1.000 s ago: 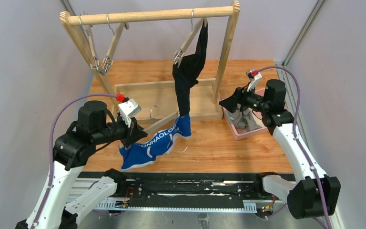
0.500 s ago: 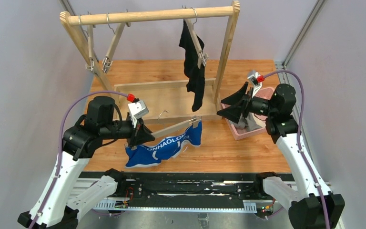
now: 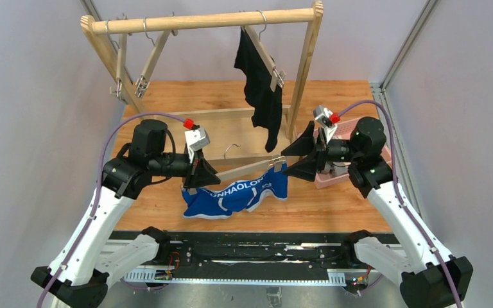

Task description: Remove the underwear clipped to the hanger

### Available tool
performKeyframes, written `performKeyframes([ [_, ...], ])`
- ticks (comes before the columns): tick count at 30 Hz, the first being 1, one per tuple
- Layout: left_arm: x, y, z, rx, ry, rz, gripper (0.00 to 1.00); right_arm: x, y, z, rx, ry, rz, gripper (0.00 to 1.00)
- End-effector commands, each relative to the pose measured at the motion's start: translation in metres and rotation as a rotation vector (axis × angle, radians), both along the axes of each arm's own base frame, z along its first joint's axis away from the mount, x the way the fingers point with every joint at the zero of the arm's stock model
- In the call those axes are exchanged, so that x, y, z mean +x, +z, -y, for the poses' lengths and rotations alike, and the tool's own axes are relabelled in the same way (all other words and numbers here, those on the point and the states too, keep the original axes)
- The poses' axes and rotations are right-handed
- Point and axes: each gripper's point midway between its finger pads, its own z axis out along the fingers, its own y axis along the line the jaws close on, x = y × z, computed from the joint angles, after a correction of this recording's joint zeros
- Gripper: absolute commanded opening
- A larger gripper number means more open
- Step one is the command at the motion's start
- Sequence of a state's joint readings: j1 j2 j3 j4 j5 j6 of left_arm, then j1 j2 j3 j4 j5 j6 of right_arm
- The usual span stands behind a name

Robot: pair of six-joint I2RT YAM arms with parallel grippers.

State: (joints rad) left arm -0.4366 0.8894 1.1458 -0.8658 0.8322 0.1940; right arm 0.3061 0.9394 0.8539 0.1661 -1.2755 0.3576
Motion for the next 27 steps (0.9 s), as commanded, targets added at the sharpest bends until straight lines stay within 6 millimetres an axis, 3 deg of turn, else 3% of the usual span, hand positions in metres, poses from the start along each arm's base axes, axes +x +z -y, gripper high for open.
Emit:
performKeyframes([
  [1, -0.005, 0.017, 0.008, -0.064, -0.058, 0.051, 0.00, -0.006, 0.005, -0.010, 0.001, 0.059, 0.042, 0.71],
  [12, -0.016, 0.024, 0.008, -0.095, -0.099, 0.059, 0.00, 0.000, 0.008, -0.024, 0.000, 0.092, 0.048, 0.68],
  [21, -0.023, 0.022, 0.005, -0.101, -0.085, 0.055, 0.00, -0.006, 0.032, -0.018, 0.001, 0.061, 0.152, 0.68],
  [27, -0.025, 0.027, 0.005, -0.111, -0.092, 0.062, 0.00, -0.004, 0.029, -0.016, -0.013, 0.037, 0.166, 0.68],
])
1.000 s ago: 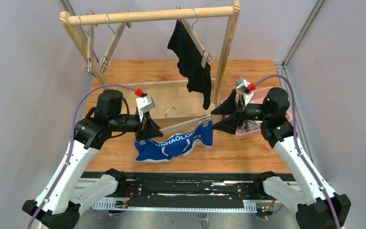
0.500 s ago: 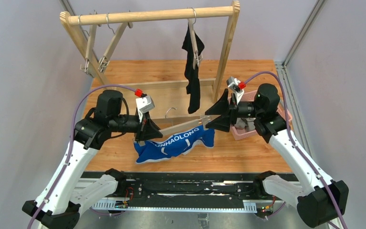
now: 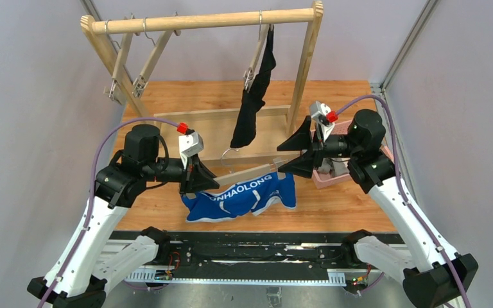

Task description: Remove the underwear clipped to the hanger

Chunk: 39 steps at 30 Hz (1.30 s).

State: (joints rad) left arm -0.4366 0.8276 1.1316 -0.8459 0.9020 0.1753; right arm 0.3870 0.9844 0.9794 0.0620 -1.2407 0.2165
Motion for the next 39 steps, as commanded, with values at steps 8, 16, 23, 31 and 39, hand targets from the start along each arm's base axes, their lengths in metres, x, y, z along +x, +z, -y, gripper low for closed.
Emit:
performKeyframes([
  [8, -0.004, 0.019, 0.005, -0.050, -0.045, 0.049, 0.00, 0.005, -0.003, -0.007, 0.007, 0.008, -0.018, 0.67],
  [16, -0.001, 0.021, 0.007, -0.056, -0.043, 0.052, 0.00, 0.007, -0.013, -0.012, -0.005, 0.016, -0.049, 0.65],
  [23, 0.003, 0.025, 0.008, -0.068, -0.029, 0.062, 0.00, 0.005, -0.015, -0.014, -0.011, 0.030, -0.059, 0.61],
  [31, 0.008, 0.022, 0.009, -0.061, -0.013, 0.050, 0.00, 0.005, -0.017, -0.014, -0.017, 0.030, -0.053, 0.07],
  [39, 0.013, 0.020, 0.010, -0.051, 0.000, 0.046, 0.00, 0.016, -0.016, -0.013, -0.027, -0.047, -0.043, 0.33],
])
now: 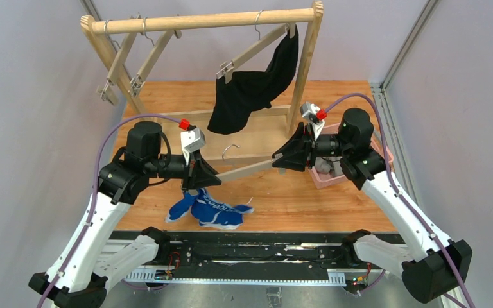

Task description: Remove the underwear clipped to the hanger

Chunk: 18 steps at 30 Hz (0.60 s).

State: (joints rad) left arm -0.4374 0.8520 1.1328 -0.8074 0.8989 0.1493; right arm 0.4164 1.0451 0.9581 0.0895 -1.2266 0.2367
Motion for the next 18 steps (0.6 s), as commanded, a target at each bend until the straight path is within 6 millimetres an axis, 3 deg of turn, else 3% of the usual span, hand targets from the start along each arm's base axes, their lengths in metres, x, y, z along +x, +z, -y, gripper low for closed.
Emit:
performKeyframes([
  [1, 0.006, 0.019, 0.005, -0.041, -0.007, 0.059, 0.00, 0.011, 0.003, -0.002, -0.008, -0.081, 0.032, 0.39],
  [5, 0.009, 0.028, 0.006, -0.045, 0.004, 0.080, 0.00, 0.024, 0.006, 0.003, -0.017, -0.195, 0.057, 0.46],
  [18, 0.044, 0.072, 0.013, -0.194, 0.149, 0.193, 0.00, 0.058, 0.010, 0.046, 0.063, -0.657, 0.068, 0.46],
])
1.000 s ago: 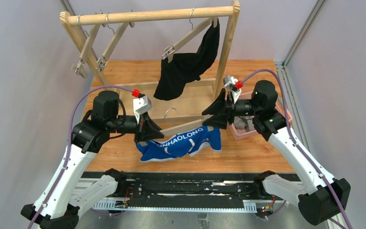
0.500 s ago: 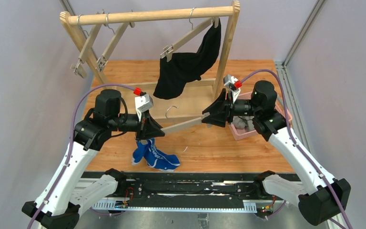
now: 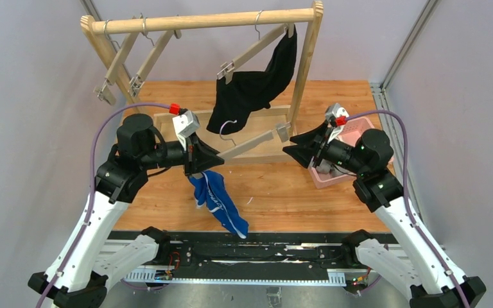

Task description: Remove the underwear clipped to the hanger

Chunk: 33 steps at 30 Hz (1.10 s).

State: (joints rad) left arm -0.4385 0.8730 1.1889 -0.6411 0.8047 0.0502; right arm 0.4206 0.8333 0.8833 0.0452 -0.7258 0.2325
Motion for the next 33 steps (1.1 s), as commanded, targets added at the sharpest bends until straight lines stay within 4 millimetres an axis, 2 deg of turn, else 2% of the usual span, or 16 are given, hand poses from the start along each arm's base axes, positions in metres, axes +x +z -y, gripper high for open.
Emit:
performKeyframes([
  [1, 0.013, 0.036, 0.009, -0.143, 0.033, 0.094, 0.00, 0.017, 0.001, 0.013, 0.084, -0.164, -0.008, 0.45],
  [4, 0.020, 0.043, 0.016, -0.217, 0.036, 0.091, 0.00, 0.015, 0.002, 0.008, 0.162, -0.143, -0.018, 0.48],
  [9, 0.035, 0.045, 0.026, -0.310, 0.045, 0.059, 0.00, 0.011, 0.011, -0.013, 0.277, 0.002, -0.049, 0.61],
  [10, 0.037, 0.046, 0.028, -0.330, 0.046, 0.050, 0.00, 0.010, 0.016, -0.016, 0.306, 0.031, -0.042, 0.62],
  [13, 0.045, 0.044, 0.033, -0.382, 0.054, 0.017, 0.00, 0.004, 0.036, -0.022, 0.391, 0.104, 0.005, 0.74],
  [15, 0.045, 0.043, 0.036, -0.413, 0.048, -0.004, 0.00, -0.001, 0.049, -0.023, 0.439, 0.138, 0.056, 0.81],
  [17, 0.045, 0.044, 0.038, -0.446, 0.047, -0.010, 0.00, -0.002, 0.055, -0.024, 0.472, 0.160, 0.079, 0.85],
  [22, 0.041, 0.048, 0.041, -0.497, 0.044, -0.033, 0.00, -0.005, 0.070, -0.028, 0.556, 0.219, 0.110, 0.86],
  [28, 0.024, 0.060, 0.051, -0.524, 0.009, -0.022, 0.00, -0.002, 0.073, -0.037, 0.594, 0.246, 0.110, 0.86],
  [33, 0.026, 0.055, 0.058, -0.521, 0.021, -0.030, 0.00, -0.008, 0.081, -0.045, 0.611, 0.287, 0.128, 0.86],
])
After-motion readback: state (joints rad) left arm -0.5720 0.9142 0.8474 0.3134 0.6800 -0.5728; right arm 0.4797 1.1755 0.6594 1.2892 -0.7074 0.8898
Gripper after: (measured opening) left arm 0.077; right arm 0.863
